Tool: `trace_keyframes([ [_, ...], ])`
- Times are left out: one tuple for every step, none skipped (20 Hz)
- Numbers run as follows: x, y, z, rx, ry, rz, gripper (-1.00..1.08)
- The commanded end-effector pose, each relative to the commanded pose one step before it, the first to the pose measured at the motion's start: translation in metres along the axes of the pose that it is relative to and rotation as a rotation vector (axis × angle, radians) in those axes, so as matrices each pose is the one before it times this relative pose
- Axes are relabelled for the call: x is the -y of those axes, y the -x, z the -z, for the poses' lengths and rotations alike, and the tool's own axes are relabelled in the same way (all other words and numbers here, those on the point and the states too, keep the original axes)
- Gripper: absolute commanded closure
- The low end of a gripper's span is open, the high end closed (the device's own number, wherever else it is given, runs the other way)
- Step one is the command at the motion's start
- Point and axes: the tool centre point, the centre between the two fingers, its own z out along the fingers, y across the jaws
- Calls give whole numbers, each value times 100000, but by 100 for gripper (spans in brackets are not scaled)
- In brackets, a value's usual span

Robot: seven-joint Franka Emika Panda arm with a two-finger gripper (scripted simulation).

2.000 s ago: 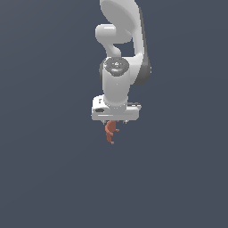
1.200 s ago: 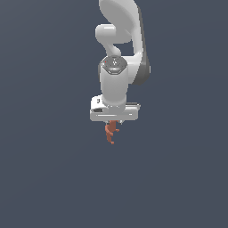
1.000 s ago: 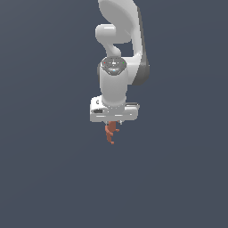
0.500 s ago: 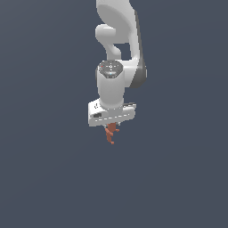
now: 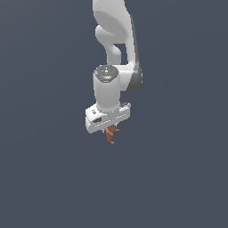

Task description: Pick up the object and move it to a goal position.

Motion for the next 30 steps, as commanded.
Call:
trace_keyframes([
  [-263,-19,-280,-560,179,4923,-20],
  [-88,3,-95,-176,59,1594,-20],
  [-82,5,-87,-162,56,1465,-20],
  [-73,5,-79,-148,52,1339,-20],
  [-67,6,-72,-134,49,1209,-20],
  [-58,6,-64,-121,44,1084,-20],
  [-53,7,-57,-106,40,953,-20],
  [-44,6,-49,-92,35,829,-20],
  [-38,6,-41,-78,30,699,-20],
  [-31,4,-34,-64,25,574,-20],
  [-25,4,-26,-50,20,444,-20],
  [-15,1,-18,-36,14,322,-20],
  [-15,5,-12,-20,8,181,-20],
  [-1,-1,-3,-8,3,69,-20],
  [14,10,14,63,-26,-431,-20],
  [-3,2,-42,0,0,0,-20],
  [-10,7,-127,0,0,0,-20],
  [19,-14,-206,-10,4,68,-20],
  [-21,17,-297,0,0,0,-20],
  [23,-12,-373,-14,5,96,-20],
  [5,7,-461,-10,3,68,-20],
  [7,10,-462,-10,3,68,-20],
  [14,6,-377,-10,2,68,-20],
  [-15,26,-298,0,0,0,-20],
  [25,-6,-207,-10,2,68,-20],
  [-6,12,-128,0,0,0,-20],
  [-2,4,-43,0,0,0,-20],
  [0,0,0,0,0,0,108],
  [0,0,0,0,0,0,108],
  [0,0,0,0,0,0,108],
])
